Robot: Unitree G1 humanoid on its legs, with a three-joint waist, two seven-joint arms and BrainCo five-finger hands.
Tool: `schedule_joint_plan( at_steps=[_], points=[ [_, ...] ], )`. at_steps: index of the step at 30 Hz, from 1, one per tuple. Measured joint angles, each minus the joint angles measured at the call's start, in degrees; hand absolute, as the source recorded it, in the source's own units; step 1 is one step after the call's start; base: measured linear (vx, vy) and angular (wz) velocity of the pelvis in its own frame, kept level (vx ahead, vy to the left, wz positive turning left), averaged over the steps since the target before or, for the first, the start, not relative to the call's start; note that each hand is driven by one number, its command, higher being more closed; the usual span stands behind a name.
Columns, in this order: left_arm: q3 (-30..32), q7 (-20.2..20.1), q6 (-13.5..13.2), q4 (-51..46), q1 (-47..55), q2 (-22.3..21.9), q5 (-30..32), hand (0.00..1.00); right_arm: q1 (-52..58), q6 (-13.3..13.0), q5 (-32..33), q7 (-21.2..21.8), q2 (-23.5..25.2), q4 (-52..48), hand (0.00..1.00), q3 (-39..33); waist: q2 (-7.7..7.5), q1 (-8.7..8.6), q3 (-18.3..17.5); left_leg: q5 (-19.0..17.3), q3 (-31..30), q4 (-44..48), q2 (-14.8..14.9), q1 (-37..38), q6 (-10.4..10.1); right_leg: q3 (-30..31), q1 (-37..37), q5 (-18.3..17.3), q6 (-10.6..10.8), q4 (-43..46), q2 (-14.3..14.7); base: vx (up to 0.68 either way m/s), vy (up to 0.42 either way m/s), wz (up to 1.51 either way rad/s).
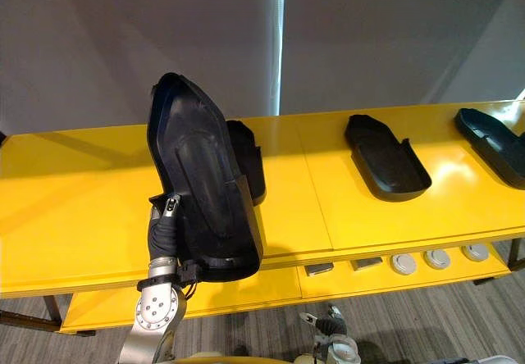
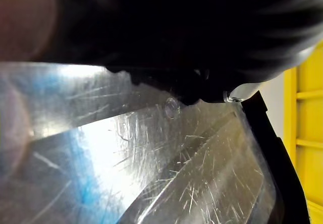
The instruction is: Walk over and take plastic housings, then place them on the shelf
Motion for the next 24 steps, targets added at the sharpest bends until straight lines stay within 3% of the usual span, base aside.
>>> schedule_joint_plan(
  at_steps=[4, 5, 6, 8, 9, 10, 11, 13, 14, 15, 16, 17, 18, 19, 20, 21, 22, 23, 24],
  points=[
    [0.3, -0.3, 0.1, -0.1, -0.7, -0.2, 0.0, 1.0, 1.7, -0.1, 0.0, -0.8, 0.2, 0.0, 0.0, -0.4, -1.07, -0.04, 0.2, 0.3, -3.0, 1.2, -0.6, -2.0, -0.4, -4.1, 1.2, 0.4, 0.2, -1.2, -0.4, 0.0, -0.04, 0.48],
    [0.7, -0.3, 0.1, -0.6, -0.9, -0.2, 0.0, 1.0, 1.9, -0.1, 0.0, -1.0, 0.3, 0.1, 0.0, -0.4, -1.12, -0.2, 0.3, -1.3, -1.3, 2.1, -0.2, -3.3, -0.8, -5.9, 1.1, 0.5, 0.3, -1.2, -0.9, -0.05, 0.032, 1.02],
    [1.0, -0.1, 0.1, -1.3, -1.2, -0.2, 0.0, 1.0, 1.8, -0.1, 0.0, -1.1, 0.3, 0.1, 0.0, -0.3, -1.32, -0.45, 0.5, -3.3, 7.5, 5.3, 3.1, -4.9, -0.5, -8.0, 0.4, 0.5, 0.3, -1.0, -1.7, -0.04, 0.054, 0.95],
    [1.2, 0.0, 0.1, -1.4, -2.1, -0.3, 0.0, 1.0, 0.9, 0.0, 0.0, -1.1, -0.6, 1.2, 0.0, -0.4, -0.5, -0.24, 0.6, -3.6, 18.5, 9.9, 8.0, -7.9, 0.3, -10.3, -1.0, 0.4, 0.3, 0.3, -3.3, -0.03, 0.123, 0.75],
    [1.3, 0.0, 0.0, -1.4, -2.2, -0.2, 0.0, 1.0, 0.4, 0.0, 0.0, -1.1, -0.9, 1.8, 0.0, -0.4, -0.41, -0.14, 0.6, -3.9, 18.9, 11.6, 8.4, -8.8, 0.8, -10.3, -1.6, 0.4, 0.5, 0.8, -3.9, -0.01, 0.224, 0.32],
    [2.0, 0.0, 0.0, -1.4, -2.2, 0.2, 0.0, 1.0, -0.9, 0.0, -0.1, -1.1, -1.0, 3.2, 0.0, -0.3, -0.41, -0.5, 0.7, -5.8, 18.2, 18.1, 10.3, -10.7, 2.8, -10.3, -2.2, 0.7, 1.0, 1.5, -5.4, 0.0, 0.268, 0.07],
    [2.5, 0.0, 0.0, -1.3, -2.3, 0.5, -0.2, 1.0, -1.4, 0.0, -0.2, -1.1, -1.0, 3.9, 0.0, -0.3, -0.77, -1.3, 0.9, -8.2, 16.5, 25.5, 13.0, -12.8, 2.8, -10.1, -2.0, 1.6, 2.6, 2.0, -7.3, 0.01, 0.286, 0.07],
    [2.4, -0.1, 0.0, -1.1, -2.4, 0.3, -0.9, 1.0, -1.9, 0.0, 0.0, -1.1, -1.4, 4.6, 0.0, -0.6, -0.89, -2.79, 1.0, -9.4, 10.5, 28.5, 16.8, -12.9, 0.3, -10.0, -1.1, 3.3, 5.3, 2.0, -10.5, 0.01, 0.42, 0.18],
    [1.9, -0.1, -0.1, -1.0, -3.4, 0.2, -1.2, 1.0, -2.3, 0.0, 0.0, -1.1, -1.9, 4.7, 0.0, -0.6, -0.36, -3.58, 0.8, -7.6, 5.4, 24.6, 18.7, -12.7, -1.7, -10.1, -0.7, 4.8, 8.0, 1.9, -12.2, 0.03, 0.523, 0.2],
    [1.7, -0.1, -0.2, -1.0, -4.1, 0.1, -1.3, 1.0, -2.3, 0.0, 0.0, -1.1, -2.2, 4.7, 0.0, -0.7, 0.34, -3.64, 0.7, -4.9, 2.6, 20.4, 19.3, -11.6, -3.3, -10.2, -0.8, 5.6, 9.2, 1.8, -12.7, 0.01, 0.713, 0.1],
    [1.7, 0.0, -0.6, -0.4, -5.9, 0.1, -1.8, 1.0, -3.1, 0.1, 0.0, -1.1, -2.3, 5.9, 0.0, -1.2, 0.01, -3.45, 0.8, -7.1, -2.3, 17.9, 16.3, -10.5, -10.5, -9.1, -0.7, 7.7, 11.1, -0.1, -14.7, 0.02, 0.657, 0.06],
    [2.6, 0.6, -0.5, 0.3, -7.1, 1.4, -2.6, 1.0, -3.5, 0.1, 0.1, -0.8, -0.7, 7.4, 0.0, -0.8, -1.4, -3.7, 0.8, -7.8, -2.0, 20.6, 14.1, -12.2, -8.5, -8.9, -0.4, 9.0, 11.1, -1.1, -15.2, 0.02, 0.537, 0.09],
    [2.9, 1.2, -0.5, 0.4, -7.4, 1.6, -2.9, 1.0, -3.6, 0.1, 0.0, -0.8, -0.3, 7.4, 0.0, -0.7, -1.95, -3.69, 0.6, -8.3, -2.2, 22.1, 13.3, -13.2, -7.9, -9.3, -0.3, 9.4, 11.0, -1.5, -14.9, 0.04, 0.284, -0.01],
    [3.4, 1.8, -0.6, 0.4, -7.7, 1.7, -3.4, 1.0, -4.0, 0.1, -0.3, -0.8, -0.1, 7.4, 0.0, -0.7, -2.71, -2.91, 0.6, -9.5, -1.5, 24.4, 11.9, -14.0, -6.8, -9.1, -0.5, 11.7, 8.9, -2.1, -15.9, 0.0, 0.409, -0.12],
    [3.3, 2.2, -0.6, 0.4, -7.7, 2.1, -3.3, 1.0, -4.7, 0.2, -1.3, -1.0, -0.2, 7.5, 0.0, -0.5, -2.23, -2.97, 1.0, -11.2, -0.1, 25.1, 10.9, -13.9, -4.9, -8.2, -1.2, 15.0, 5.8, -1.5, -17.1, -0.03, 0.522, -0.24],
    [3.3, 2.2, -0.6, 0.4, -7.7, 2.4, -3.2, 1.0, -5.1, 0.2, -1.8, -1.0, -0.3, 7.5, 0.0, -0.1, -1.99, -2.95, 1.1, -11.7, 0.8, 24.6, 10.5, -13.4, -4.0, -8.0, -2.0, 16.4, 3.4, -1.0, -17.7, -0.07, 0.496, -0.35],
    [3.5, 2.2, -0.7, 0.5, -7.7, 2.9, -3.2, 1.0, -5.8, 0.4, -2.4, -0.9, -0.3, 7.6, 0.0, 0.6, -1.68, -2.54, 1.3, -11.8, 2.9, 23.2, 10.3, -12.4, -3.3, -7.5, -3.9, 16.2, -0.9, 1.6, -18.5, -0.08, 0.349, -0.51],
    [3.8, 2.3, -0.7, 0.8, -7.7, 3.1, -3.2, 1.0, -6.4, 0.5, -3.1, -0.9, -0.6, 7.5, 0.0, 1.7, -1.37, -2.21, 1.5, -11.1, 3.8, 21.6, 9.6, -11.2, -2.2, -5.6, -6.8, 12.1, -1.8, 7.8, -18.3, -0.08, 0.337, -0.52],
    [3.7, 2.3, -0.7, 1.5, -7.7, 3.2, -3.1, 1.0, -6.6, 0.5, -3.9, -0.9, -0.9, 7.5, 0.0, 1.9, -1.1, -2.62, 1.7, -9.9, 4.5, 18.9, 8.3, -9.5, -1.0, -2.4, -8.8, 5.5, 0.4, 14.5, -15.5, -0.08, 0.316, -0.27]
  ],
)
